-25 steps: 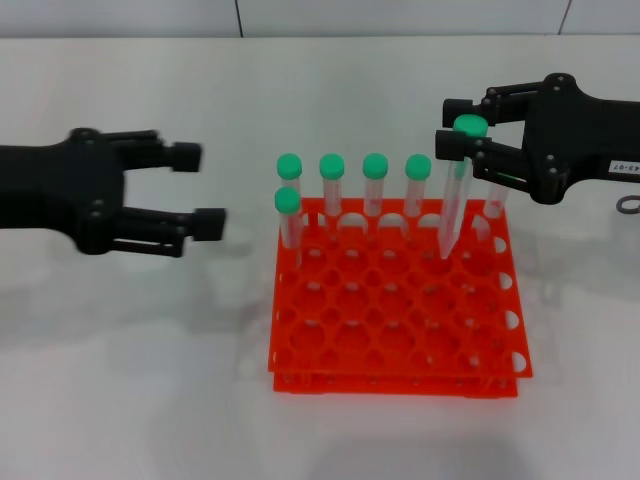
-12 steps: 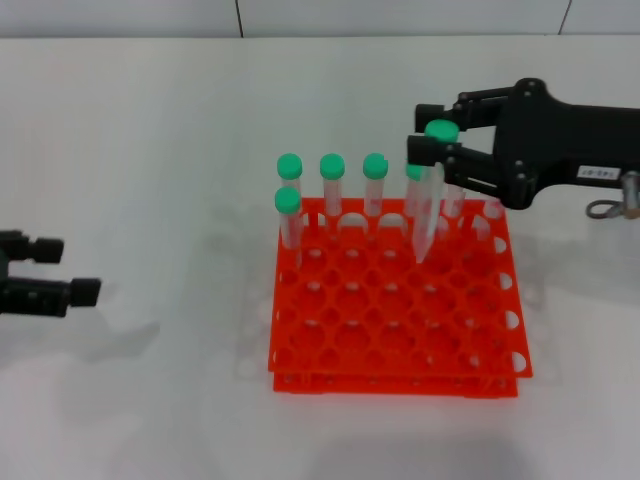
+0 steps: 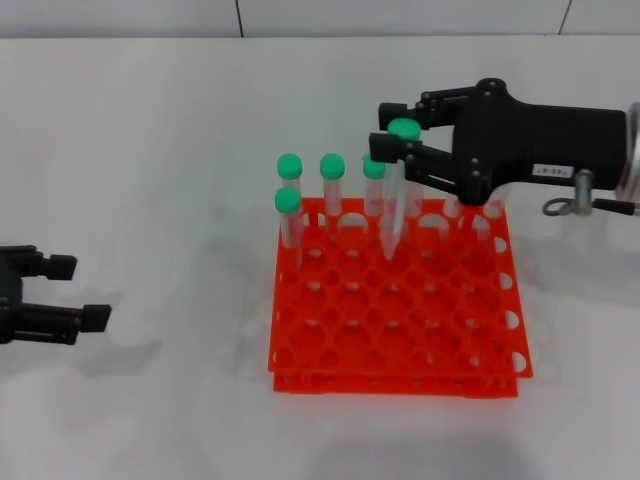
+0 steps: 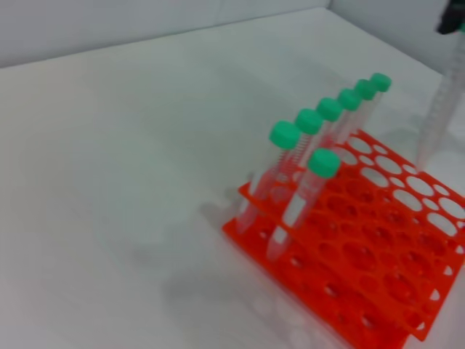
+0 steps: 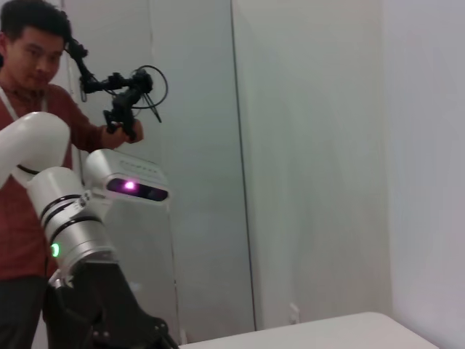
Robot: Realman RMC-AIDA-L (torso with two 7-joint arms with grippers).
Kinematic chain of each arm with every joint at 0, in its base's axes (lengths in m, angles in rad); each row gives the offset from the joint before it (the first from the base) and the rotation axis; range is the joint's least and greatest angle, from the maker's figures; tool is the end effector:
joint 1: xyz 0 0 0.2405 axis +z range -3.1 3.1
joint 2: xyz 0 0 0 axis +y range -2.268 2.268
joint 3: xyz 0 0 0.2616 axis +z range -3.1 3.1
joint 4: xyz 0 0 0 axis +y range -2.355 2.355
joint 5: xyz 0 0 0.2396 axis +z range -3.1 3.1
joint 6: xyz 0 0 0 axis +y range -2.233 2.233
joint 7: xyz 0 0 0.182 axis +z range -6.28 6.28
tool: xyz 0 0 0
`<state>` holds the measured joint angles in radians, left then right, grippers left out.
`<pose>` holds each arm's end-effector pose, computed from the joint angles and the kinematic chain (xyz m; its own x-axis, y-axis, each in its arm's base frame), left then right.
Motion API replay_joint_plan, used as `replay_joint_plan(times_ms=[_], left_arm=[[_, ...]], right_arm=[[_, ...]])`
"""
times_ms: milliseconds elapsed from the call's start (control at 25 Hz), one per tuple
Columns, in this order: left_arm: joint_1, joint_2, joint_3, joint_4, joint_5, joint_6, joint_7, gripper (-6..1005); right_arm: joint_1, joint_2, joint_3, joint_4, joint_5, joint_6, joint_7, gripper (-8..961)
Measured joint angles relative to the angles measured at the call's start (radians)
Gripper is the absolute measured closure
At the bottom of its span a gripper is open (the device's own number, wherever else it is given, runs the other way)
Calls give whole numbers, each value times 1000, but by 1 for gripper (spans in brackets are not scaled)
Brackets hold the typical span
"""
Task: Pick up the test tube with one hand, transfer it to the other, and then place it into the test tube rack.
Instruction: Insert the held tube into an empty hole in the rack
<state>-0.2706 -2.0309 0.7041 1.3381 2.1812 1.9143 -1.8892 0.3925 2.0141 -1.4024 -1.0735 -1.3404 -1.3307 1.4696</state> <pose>-0.2995 0.2955 0.0852 0.7783 0.5869 0.2230 0.6255 -0.7553 -0.1954 0.1399 0.3749 -0.0271 0.7785 -0.0446 -0.6261 -0.1971 -0.9644 -0.1764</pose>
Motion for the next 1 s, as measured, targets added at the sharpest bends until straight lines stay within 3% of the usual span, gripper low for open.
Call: replay_joint_plan(times_ms=[200, 560, 1000], left_arm=[[-9, -2, 4, -55, 3, 0, 58, 108], [-41, 14, -3, -114, 51, -10, 137, 108], [-58, 13, -4, -116, 94, -65, 162, 108]], right_arm=[[8, 3, -86, 0, 41, 99, -26, 679], [30, 12, -190, 8, 110, 211, -75, 679], [68, 12, -219, 101, 212, 269, -170, 679]])
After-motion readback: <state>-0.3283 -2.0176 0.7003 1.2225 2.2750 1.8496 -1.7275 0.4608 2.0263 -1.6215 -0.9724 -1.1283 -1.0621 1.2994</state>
